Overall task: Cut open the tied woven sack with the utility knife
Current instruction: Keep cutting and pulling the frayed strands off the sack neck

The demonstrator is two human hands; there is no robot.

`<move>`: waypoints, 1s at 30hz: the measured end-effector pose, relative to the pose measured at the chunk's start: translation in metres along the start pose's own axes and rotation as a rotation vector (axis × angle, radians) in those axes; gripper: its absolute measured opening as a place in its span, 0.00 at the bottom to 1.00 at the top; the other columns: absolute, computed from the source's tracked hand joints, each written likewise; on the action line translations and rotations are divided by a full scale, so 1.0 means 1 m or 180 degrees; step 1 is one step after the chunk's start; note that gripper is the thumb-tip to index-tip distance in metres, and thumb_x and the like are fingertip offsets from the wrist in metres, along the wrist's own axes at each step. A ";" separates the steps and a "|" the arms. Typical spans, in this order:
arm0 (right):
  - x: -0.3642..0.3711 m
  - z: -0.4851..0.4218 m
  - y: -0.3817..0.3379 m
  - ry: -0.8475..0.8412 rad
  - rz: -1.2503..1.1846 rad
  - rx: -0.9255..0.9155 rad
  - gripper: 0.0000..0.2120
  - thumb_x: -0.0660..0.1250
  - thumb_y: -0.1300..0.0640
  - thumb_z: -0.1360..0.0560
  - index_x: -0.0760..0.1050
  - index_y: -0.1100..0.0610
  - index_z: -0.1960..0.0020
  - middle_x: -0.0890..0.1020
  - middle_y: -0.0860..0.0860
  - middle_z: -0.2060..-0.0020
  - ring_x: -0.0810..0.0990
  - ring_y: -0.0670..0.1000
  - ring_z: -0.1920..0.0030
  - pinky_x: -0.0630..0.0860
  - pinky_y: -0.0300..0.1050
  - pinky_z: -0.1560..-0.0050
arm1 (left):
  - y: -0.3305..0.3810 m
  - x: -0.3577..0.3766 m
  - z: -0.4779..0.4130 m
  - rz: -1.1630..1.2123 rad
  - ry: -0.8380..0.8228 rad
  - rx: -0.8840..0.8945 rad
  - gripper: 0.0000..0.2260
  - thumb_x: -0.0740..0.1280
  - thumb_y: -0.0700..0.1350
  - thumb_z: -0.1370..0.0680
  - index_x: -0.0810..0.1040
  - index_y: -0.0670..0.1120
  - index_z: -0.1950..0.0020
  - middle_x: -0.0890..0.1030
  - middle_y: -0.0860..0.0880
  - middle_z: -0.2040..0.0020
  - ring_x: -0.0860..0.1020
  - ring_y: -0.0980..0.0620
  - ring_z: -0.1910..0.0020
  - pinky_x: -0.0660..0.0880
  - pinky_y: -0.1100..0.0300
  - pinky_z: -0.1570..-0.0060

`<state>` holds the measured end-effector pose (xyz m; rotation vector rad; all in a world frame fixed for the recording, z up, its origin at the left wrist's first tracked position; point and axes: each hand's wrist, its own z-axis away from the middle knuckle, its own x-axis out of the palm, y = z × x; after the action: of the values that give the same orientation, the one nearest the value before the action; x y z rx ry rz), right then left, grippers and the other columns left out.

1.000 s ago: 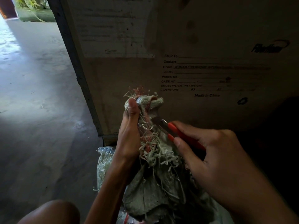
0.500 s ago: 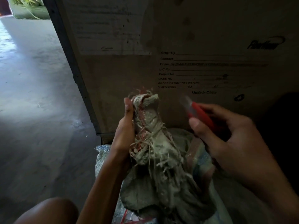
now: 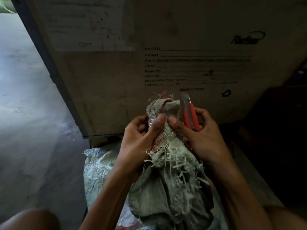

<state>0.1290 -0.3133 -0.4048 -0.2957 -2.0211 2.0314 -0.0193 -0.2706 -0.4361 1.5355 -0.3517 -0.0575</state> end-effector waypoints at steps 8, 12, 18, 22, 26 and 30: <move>-0.009 -0.009 0.005 -0.0037 -0.0104 -0.0035 0.29 0.78 0.54 0.38 0.77 0.57 0.39 0.86 0.57 0.57 0.86 0.44 0.61 0.79 0.32 0.63 | 0.000 0.001 0.002 -0.0135 0.0113 0.0381 0.15 0.74 0.52 0.25 0.84 0.40 0.48 0.87 0.37 0.55 0.84 0.44 0.60 0.81 0.53 0.60; -0.011 -0.010 0.004 -0.0302 -0.0274 -0.0082 0.26 0.76 0.58 0.38 0.78 0.59 0.40 0.88 0.47 0.61 0.87 0.43 0.59 0.80 0.31 0.61 | -0.001 -0.003 -0.001 -0.0160 0.0075 0.0367 0.12 0.74 0.48 0.24 0.85 0.40 0.48 0.88 0.42 0.57 0.86 0.49 0.62 0.82 0.62 0.64; -0.008 -0.011 0.004 -0.0369 -0.0322 -0.0123 0.26 0.79 0.57 0.40 0.78 0.55 0.42 0.89 0.49 0.58 0.88 0.46 0.58 0.81 0.34 0.60 | -0.001 -0.006 -0.005 0.0705 -0.0009 -0.0231 0.26 0.78 0.54 0.32 0.82 0.40 0.41 0.87 0.39 0.49 0.87 0.46 0.54 0.85 0.56 0.55; -0.004 -0.007 0.005 -0.0354 -0.0094 -0.0063 0.23 0.78 0.48 0.35 0.80 0.51 0.41 0.88 0.52 0.55 0.88 0.49 0.55 0.82 0.41 0.58 | -0.001 -0.010 -0.011 0.0437 0.0082 -0.0402 0.28 0.68 0.63 0.28 0.82 0.40 0.44 0.89 0.45 0.55 0.88 0.51 0.58 0.81 0.64 0.64; 0.008 -0.004 0.007 -0.0233 0.0492 -0.0330 0.05 0.68 0.50 0.21 0.82 0.46 0.46 0.86 0.57 0.58 0.86 0.51 0.62 0.83 0.46 0.59 | -0.003 -0.026 -0.015 0.0337 0.0163 -0.0350 0.20 0.64 0.60 0.21 0.86 0.46 0.49 0.89 0.45 0.53 0.87 0.51 0.56 0.81 0.65 0.62; 0.015 0.002 0.013 0.0214 0.1414 -0.1157 0.07 0.64 0.49 0.19 0.80 0.41 0.48 0.84 0.50 0.66 0.80 0.46 0.73 0.75 0.36 0.74 | -0.002 -0.023 -0.012 0.0471 0.0180 -0.0476 0.20 0.66 0.61 0.23 0.86 0.46 0.50 0.87 0.39 0.48 0.86 0.44 0.47 0.85 0.52 0.51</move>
<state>0.1138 -0.3108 -0.4169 -0.9456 -2.4418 1.8201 -0.0380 -0.2532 -0.4427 1.3571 -0.4059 0.0741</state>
